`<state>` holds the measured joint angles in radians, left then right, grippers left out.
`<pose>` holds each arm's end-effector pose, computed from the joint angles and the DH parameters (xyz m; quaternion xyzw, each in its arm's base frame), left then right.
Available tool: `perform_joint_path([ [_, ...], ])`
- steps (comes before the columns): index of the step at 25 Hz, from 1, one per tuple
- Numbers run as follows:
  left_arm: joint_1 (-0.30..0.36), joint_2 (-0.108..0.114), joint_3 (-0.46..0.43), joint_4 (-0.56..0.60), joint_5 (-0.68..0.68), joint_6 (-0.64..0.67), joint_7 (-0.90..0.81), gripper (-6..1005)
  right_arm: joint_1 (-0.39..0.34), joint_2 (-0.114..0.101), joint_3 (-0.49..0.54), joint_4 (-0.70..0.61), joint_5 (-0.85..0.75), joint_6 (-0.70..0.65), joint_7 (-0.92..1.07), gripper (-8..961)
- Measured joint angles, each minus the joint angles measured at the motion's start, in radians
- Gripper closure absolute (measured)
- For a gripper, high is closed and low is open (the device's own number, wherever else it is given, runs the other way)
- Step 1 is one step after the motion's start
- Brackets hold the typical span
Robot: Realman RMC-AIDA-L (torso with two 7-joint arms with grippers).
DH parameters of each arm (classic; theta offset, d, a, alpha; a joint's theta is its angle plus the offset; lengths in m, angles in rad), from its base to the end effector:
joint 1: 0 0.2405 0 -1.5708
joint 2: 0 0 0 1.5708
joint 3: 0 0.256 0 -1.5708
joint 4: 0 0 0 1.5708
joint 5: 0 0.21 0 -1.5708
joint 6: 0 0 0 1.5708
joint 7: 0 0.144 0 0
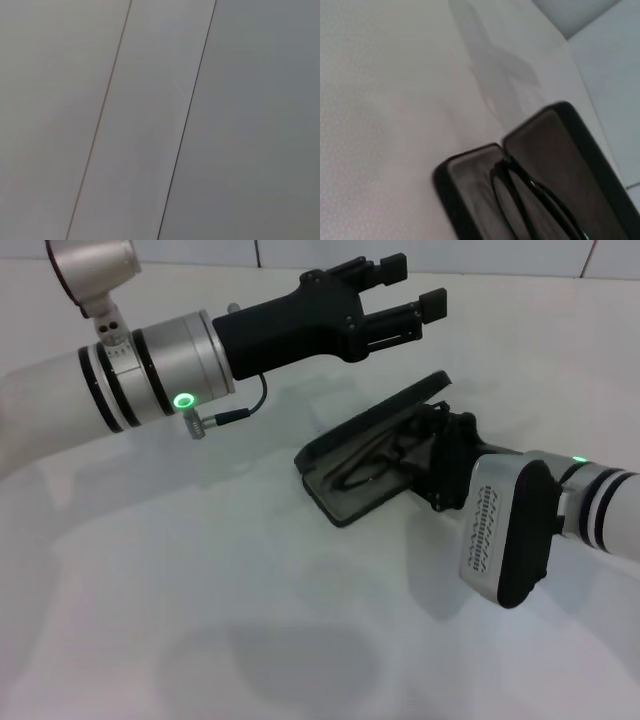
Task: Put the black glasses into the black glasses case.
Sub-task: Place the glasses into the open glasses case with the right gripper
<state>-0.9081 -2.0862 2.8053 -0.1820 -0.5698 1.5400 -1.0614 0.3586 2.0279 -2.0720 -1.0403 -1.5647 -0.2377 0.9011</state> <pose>-0.1678 0.3772 -0.0442 -0.8801 -0.1753 -0.4224 0.1277 0.2043 0.3420 -0.1074 -0.9101 -0.2314 -0.0543 0.3395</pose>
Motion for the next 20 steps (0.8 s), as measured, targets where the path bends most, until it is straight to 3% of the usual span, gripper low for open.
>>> perform_joint_path([
  [6,0.012,0.0,0.0,-0.001,0.001,0.0,0.0,212,-0.035,-0.008,0.02,-0.046,0.0,-0.052,0.055,544],
  [11,0.026,0.003,0.004,-0.004,0.001,0.001,-0.001,212,-0.069,-0.01,0.095,-0.08,-0.006,-0.175,0.072,546],
  [20,0.02,0.003,0.013,-0.005,0.001,0.0,-0.012,212,-0.084,-0.012,0.139,-0.074,-0.011,-0.213,0.112,542],
])
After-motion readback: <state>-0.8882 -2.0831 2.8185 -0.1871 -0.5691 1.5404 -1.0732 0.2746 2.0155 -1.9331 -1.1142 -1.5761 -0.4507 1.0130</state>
